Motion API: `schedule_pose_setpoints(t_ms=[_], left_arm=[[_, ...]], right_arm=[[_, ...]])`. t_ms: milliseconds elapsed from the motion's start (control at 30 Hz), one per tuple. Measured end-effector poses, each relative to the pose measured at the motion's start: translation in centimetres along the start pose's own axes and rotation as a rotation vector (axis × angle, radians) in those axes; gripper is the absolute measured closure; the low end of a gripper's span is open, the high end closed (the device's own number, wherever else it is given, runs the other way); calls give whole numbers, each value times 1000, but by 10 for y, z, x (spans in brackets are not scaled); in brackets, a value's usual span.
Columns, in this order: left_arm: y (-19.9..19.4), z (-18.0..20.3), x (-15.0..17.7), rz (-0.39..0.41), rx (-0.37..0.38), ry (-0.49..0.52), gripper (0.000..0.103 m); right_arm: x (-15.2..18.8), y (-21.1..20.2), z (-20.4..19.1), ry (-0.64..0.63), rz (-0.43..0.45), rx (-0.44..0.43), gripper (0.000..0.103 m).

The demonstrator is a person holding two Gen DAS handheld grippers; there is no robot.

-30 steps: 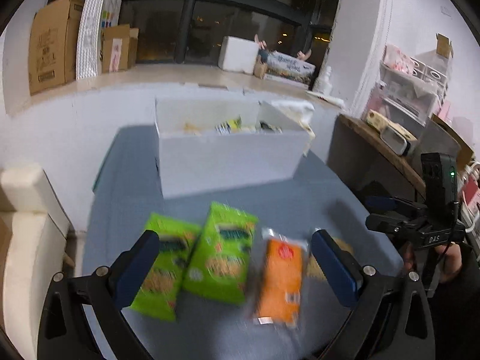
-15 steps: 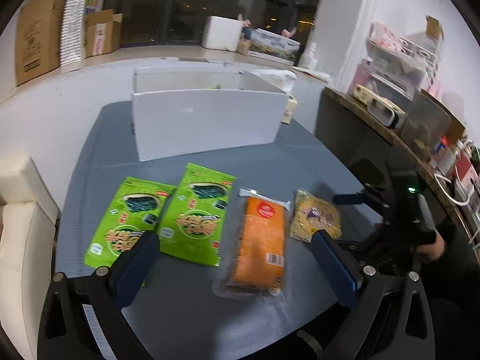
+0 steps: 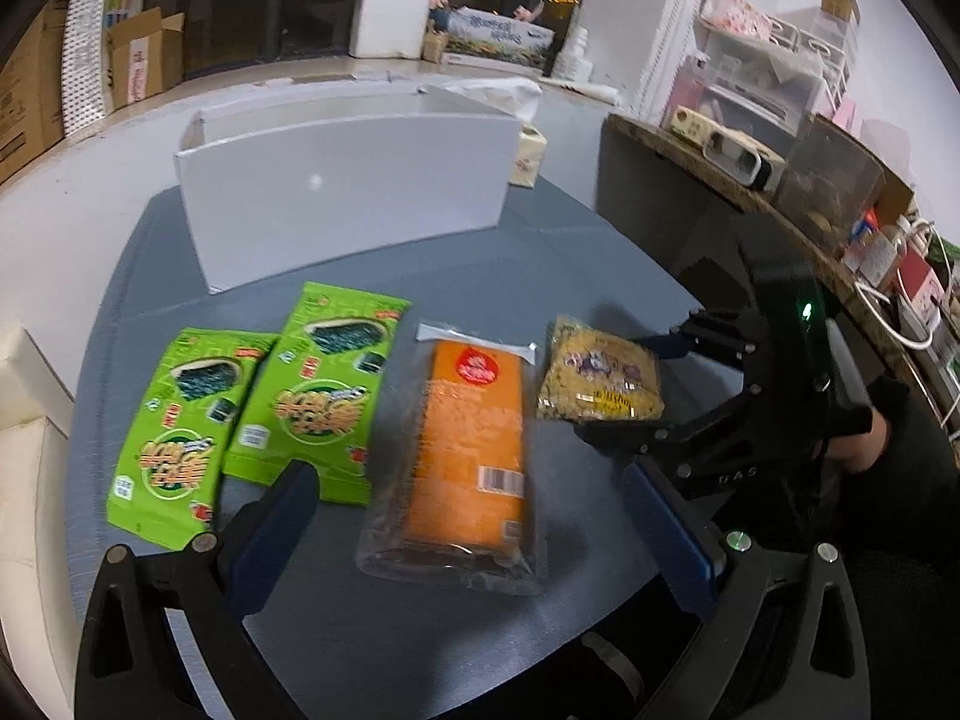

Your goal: Organize snacks

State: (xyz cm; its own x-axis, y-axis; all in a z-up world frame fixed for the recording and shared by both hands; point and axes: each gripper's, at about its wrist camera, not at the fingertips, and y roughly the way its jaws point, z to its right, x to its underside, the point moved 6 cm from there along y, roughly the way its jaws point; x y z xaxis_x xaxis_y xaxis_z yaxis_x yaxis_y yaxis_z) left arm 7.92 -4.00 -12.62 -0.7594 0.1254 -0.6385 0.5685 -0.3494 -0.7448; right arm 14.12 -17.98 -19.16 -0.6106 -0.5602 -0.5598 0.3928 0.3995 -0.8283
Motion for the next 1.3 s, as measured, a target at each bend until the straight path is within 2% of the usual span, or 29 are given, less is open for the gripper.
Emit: schedule_pose_setpoints(t_ms=[133, 300, 367, 567, 800, 833, 900, 967, 1033, 1100, 1300], left_arm=[[18, 14, 3, -67, 54, 40, 0], [56, 15, 6, -156, 43, 20, 0], [65, 14, 3, -167, 11, 38, 0], [83, 8, -11, -192, 6, 50, 0], [97, 3, -27, -178, -13, 81, 1], [96, 2, -27, -171, -17, 76, 3], [93, 1, -28, -160, -39, 82, 20], [85, 0, -29, -148, 12, 31, 58], [75, -6, -30, -127, 53, -32, 74], [68, -8, -33, -102, 31, -26, 75], [69, -2, -29, -116, 20, 1, 75]], right_arm=[[-4, -22, 8, 32, 56, 19, 22], [-9, -66, 20, 98, 155, 29, 22], [-11, -76, 22, 114, 175, 33, 22], [-8, -87, 25, 149, 198, 23, 22], [-2, -76, 28, 174, 183, 12, 22], [-1, -76, 29, 178, 184, 12, 22], [1, -75, 30, 189, 185, 6, 22], [2, -75, 32, 199, 184, 4, 22], [3, -75, 32, 204, 183, 7, 22], [2, -75, 32, 205, 185, 5, 22], [3, -74, 29, 202, 182, 5, 22]])
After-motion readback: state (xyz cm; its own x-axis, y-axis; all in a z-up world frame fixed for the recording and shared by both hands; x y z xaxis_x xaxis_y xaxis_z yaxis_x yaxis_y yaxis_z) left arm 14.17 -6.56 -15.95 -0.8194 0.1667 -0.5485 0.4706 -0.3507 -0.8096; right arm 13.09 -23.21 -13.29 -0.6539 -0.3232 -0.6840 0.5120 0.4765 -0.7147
